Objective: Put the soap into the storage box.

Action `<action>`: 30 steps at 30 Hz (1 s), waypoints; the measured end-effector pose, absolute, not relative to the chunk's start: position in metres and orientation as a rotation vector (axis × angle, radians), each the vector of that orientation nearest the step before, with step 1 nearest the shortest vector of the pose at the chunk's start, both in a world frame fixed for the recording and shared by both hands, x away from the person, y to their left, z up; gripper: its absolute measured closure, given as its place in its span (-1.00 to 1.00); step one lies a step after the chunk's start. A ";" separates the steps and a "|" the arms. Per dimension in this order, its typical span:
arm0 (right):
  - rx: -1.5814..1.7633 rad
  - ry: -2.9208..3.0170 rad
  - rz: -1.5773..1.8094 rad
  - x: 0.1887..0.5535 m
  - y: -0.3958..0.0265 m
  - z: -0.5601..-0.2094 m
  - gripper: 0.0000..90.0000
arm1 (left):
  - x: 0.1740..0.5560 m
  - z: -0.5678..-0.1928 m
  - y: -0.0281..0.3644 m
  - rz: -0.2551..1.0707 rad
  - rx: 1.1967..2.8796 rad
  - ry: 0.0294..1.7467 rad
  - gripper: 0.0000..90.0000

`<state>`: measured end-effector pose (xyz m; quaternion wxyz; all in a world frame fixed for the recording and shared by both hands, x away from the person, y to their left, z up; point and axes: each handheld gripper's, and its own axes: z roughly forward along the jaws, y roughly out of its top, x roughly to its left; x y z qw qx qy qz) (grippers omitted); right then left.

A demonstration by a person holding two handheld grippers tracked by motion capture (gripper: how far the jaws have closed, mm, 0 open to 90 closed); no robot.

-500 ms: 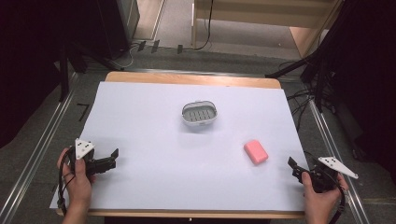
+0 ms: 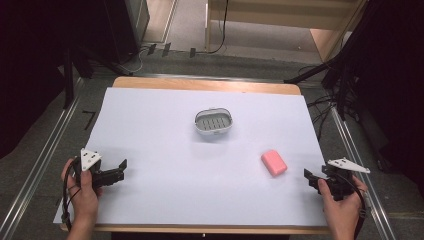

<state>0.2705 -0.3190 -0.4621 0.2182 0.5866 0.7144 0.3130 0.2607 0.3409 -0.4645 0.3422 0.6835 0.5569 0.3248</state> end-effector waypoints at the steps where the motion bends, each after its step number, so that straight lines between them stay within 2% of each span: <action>1: 1.624 1.978 0.866 0.270 -0.319 -0.462 -0.29 | 0.261 -0.465 0.341 0.845 1.777 1.448 -1.00; 6: 1.587 2.202 0.765 0.280 -0.298 -0.453 -0.55 | 0.261 -0.465 0.341 0.842 1.778 1.448 -1.00; 17: 1.589 2.423 0.526 0.301 -0.269 -0.447 -0.73 | 0.261 -0.464 0.341 0.842 1.777 1.447 -1.00; 18: 1.625 2.444 0.487 0.305 -0.265 -0.448 -0.80 | 0.261 -0.465 0.341 0.838 1.776 1.445 -1.00; 30: 1.634 2.521 0.415 0.319 -0.245 -0.448 -0.84 | 0.261 -0.465 0.342 0.837 1.777 1.444 -1.00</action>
